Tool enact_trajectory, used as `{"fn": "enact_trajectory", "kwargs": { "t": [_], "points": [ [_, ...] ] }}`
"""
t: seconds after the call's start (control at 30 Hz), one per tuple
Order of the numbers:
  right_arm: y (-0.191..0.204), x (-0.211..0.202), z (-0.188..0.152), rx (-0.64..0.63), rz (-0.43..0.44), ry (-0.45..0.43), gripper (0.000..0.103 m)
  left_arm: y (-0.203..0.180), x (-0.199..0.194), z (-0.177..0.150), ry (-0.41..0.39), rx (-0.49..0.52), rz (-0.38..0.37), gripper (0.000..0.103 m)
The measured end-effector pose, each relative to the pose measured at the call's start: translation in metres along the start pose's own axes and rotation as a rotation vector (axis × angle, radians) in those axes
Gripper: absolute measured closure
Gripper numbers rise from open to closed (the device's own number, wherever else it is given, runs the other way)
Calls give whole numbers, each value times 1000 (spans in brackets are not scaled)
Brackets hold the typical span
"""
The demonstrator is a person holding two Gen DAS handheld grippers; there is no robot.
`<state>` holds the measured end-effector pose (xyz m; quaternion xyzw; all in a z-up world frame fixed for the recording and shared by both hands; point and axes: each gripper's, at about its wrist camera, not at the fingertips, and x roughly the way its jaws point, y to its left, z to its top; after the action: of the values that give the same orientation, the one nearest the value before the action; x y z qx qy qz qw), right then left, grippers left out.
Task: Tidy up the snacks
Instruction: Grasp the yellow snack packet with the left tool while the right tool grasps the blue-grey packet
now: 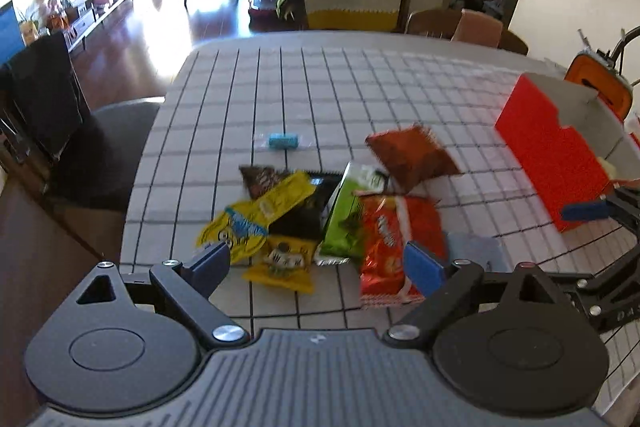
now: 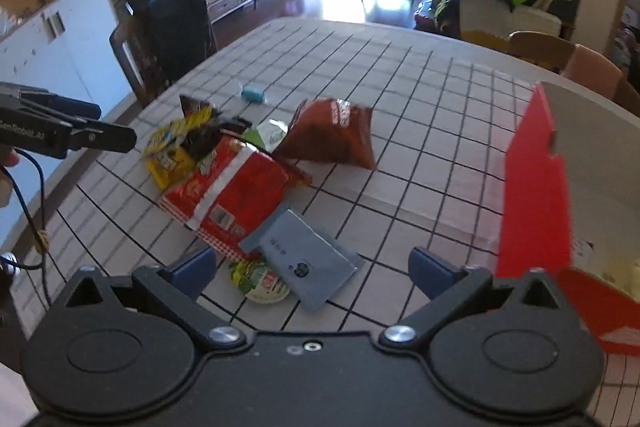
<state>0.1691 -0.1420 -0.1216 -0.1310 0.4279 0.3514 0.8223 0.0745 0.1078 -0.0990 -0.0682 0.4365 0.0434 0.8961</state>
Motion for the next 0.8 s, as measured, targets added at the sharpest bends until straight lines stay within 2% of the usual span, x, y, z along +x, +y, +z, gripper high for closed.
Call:
{"fn": "enact_trajectory", "kwargs": {
  "t": [0.2, 0.37, 0.47, 0.57, 0.8],
  "points": [
    [-1, 36, 8, -106, 7, 71, 9, 9, 26, -9, 47, -13, 27, 9],
    [-2, 55, 12, -155, 45, 125, 18, 28, 49, -6, 126, -164, 45, 9],
    [-2, 60, 15, -175, 86, 142, 20, 36, 57, -2, 141, -247, 67, 9],
    [-3, 65, 19, -203, 122, 163, 24, 30, 64, 4, 129, -188, 42, 9],
    [-5, 75, 25, -231, 181, 193, 34, 21, 79, 8, 165, -22, -39, 10]
  ]
}}
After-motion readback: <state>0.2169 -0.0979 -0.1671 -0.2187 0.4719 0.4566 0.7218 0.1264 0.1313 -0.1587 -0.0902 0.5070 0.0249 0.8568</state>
